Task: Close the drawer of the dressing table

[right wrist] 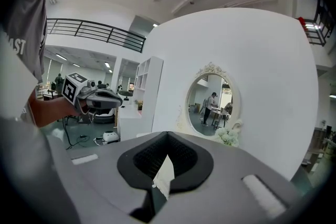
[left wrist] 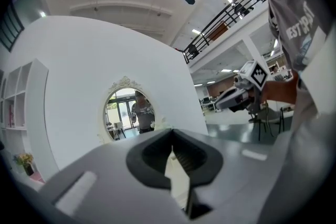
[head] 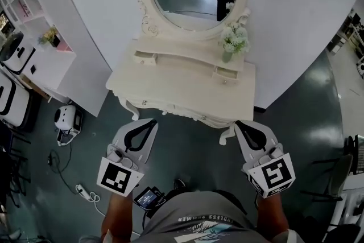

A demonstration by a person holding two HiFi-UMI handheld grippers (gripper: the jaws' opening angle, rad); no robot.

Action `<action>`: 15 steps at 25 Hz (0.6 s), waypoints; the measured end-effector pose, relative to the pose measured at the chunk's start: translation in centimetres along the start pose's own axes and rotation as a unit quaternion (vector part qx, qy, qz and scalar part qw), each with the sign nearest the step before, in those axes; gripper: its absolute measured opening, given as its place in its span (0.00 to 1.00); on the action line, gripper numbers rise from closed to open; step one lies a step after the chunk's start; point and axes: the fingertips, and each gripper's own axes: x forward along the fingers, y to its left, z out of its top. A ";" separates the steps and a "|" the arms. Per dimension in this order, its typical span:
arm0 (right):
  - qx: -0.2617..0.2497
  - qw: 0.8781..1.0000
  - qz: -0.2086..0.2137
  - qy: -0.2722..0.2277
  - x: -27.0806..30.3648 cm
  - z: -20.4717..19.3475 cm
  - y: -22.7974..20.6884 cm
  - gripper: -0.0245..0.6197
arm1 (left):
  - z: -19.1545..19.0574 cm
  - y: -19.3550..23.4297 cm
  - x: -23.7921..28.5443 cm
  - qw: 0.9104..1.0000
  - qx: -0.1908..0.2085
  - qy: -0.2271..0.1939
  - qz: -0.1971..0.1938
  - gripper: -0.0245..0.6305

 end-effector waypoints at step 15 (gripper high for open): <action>-0.013 1.000 0.026 -0.008 8.7 2.7 -1.8 0.04 | -3.5 7.7 1.5 0.998 -0.029 0.020 0.045 0.04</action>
